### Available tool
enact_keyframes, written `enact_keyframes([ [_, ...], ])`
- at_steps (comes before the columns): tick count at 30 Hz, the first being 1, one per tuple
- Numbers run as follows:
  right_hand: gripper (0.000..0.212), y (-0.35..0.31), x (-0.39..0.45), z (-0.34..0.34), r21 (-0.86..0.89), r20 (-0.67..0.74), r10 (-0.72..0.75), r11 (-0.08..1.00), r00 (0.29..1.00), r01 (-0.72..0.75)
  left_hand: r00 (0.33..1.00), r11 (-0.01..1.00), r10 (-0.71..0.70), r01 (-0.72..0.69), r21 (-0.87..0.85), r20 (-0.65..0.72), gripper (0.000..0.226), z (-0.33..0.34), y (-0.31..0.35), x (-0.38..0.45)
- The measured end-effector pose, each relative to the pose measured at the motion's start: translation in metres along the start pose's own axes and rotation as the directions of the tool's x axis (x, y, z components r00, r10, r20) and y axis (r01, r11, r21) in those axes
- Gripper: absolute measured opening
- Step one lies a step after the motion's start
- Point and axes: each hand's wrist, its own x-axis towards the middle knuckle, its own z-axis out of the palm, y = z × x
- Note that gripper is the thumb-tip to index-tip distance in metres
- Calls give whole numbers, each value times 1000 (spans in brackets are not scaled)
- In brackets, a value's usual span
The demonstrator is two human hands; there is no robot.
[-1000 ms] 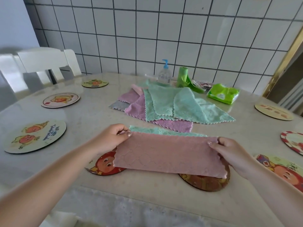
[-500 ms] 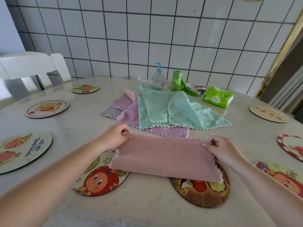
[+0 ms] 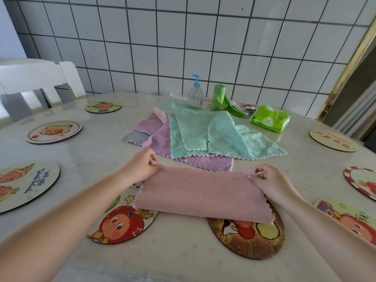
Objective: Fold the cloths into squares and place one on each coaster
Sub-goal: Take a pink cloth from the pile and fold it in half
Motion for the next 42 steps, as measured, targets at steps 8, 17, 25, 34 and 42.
enact_keyframes([
  [8, 31, -31, -30, -11, -261, -75, -186, 952, 980, 161, 989, 867, 119, -62, 495, -84, 61, -8, 10, -16],
  [17, 60, -77, -57, 61, -408, 280, -425, 759, 861, 508, 907, 876, 406, -422, 235, 113, 45, 72, 69, -39],
  [25, 85, -53, -63, 37, -519, 330, -212, 773, 920, 364, 963, 825, 179, -257, 504, 200, 78, 50, 40, -48],
  [34, 91, -36, -65, 20, -535, 317, -100, 802, 943, 265, 986, 865, 20, -99, 492, 165, 72, 30, 20, -51],
  [42, 49, -56, -48, 15, -404, 208, -264, 853, 942, 329, 861, 843, 506, -483, 238, -45, 33, 33, 52, -84],
])
